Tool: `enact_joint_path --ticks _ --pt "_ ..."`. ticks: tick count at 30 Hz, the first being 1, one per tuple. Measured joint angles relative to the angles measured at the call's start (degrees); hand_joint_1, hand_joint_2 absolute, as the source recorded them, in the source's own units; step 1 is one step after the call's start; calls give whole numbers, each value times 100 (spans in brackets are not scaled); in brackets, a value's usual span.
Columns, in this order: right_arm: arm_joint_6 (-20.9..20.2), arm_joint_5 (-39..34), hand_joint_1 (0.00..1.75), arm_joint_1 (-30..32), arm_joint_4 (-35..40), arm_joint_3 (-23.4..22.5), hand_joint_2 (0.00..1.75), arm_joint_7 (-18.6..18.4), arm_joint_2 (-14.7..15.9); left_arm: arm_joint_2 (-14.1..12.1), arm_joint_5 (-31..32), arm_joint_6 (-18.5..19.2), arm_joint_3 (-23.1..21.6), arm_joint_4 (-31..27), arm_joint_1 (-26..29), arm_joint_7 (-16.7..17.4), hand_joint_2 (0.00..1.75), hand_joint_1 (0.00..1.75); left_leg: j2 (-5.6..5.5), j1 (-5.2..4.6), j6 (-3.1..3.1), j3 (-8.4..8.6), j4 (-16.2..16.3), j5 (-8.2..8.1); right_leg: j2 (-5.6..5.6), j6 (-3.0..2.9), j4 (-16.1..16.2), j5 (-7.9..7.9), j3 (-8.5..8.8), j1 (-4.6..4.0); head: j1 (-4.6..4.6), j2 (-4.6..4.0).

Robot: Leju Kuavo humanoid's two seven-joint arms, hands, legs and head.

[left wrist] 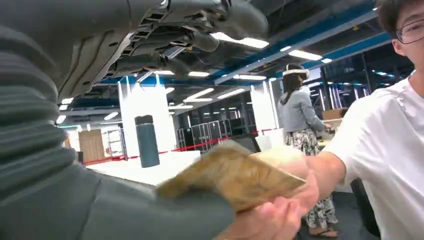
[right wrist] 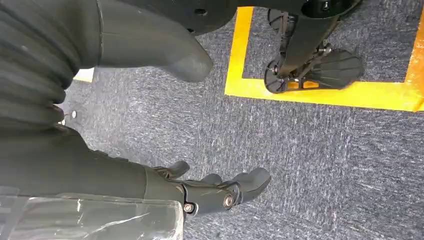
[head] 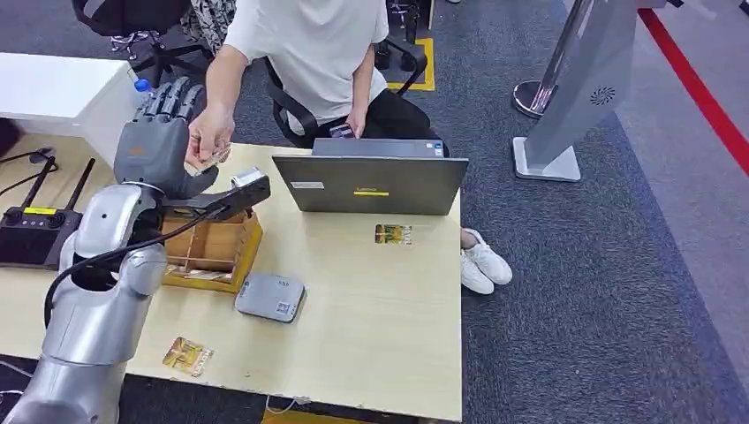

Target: Pass the card to the sensor for recognition and then transmit it.

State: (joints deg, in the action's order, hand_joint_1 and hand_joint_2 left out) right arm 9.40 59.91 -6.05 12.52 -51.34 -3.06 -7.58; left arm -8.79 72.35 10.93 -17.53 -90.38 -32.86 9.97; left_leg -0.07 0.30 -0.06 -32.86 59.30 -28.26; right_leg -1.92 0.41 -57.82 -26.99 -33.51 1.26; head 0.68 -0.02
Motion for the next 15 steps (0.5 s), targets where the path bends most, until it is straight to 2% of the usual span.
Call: enact_joint_path --ticks 15 --pt "-4 11 0 1 0 0 175 9 2 -31 -343 68 0 7 -2 -127 175 175 0 0 0 0 0 0 0 0 0 0 0 0 0 0"
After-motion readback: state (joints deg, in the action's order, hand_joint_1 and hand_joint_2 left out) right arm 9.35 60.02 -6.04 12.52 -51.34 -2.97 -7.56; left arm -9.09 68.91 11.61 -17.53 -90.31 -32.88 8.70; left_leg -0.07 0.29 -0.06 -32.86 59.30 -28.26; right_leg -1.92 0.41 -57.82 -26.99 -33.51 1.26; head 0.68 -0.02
